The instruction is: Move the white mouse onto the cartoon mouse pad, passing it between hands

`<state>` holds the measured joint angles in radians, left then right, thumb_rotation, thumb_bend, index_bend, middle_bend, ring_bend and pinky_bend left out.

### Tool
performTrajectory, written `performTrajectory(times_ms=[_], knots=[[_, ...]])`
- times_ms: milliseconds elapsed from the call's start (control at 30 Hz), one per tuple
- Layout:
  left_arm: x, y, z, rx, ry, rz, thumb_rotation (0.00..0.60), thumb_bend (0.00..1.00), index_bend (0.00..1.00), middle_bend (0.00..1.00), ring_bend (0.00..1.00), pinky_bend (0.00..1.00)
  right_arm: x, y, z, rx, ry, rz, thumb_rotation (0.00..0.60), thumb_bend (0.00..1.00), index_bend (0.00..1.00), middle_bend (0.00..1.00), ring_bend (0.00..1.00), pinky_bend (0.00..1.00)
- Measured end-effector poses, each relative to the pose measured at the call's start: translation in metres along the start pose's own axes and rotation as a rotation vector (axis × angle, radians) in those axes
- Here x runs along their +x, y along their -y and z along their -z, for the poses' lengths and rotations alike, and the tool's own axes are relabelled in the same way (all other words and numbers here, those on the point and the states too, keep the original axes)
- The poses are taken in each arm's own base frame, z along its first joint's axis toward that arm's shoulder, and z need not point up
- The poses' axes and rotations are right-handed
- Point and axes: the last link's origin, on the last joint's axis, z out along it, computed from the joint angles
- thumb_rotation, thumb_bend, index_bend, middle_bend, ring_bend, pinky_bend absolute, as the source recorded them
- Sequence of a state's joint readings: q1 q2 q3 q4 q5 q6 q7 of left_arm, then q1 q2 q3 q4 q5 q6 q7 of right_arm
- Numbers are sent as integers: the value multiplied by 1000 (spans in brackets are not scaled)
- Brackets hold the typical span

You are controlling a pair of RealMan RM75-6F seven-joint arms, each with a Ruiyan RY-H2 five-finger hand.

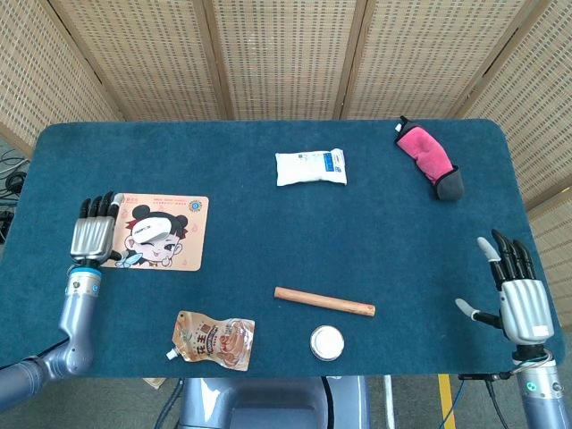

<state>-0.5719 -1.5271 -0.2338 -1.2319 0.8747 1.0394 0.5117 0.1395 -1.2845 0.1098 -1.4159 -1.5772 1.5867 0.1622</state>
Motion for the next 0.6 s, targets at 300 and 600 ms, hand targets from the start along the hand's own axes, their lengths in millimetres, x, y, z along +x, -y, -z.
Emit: performTrajectory(times_ms=[300, 600], knots=[[-2, -14, -16, -1, -1, -4, 600, 85, 0, 0, 0, 0, 1, 0, 0, 1, -7, -1, 600, 0, 63, 0, 0, 0], [-11, -29, -24, -14, 4, -33, 600, 109, 0, 0, 0, 0, 1, -1, 0, -2, -11, -2, 600, 0, 63, 0, 0, 0]])
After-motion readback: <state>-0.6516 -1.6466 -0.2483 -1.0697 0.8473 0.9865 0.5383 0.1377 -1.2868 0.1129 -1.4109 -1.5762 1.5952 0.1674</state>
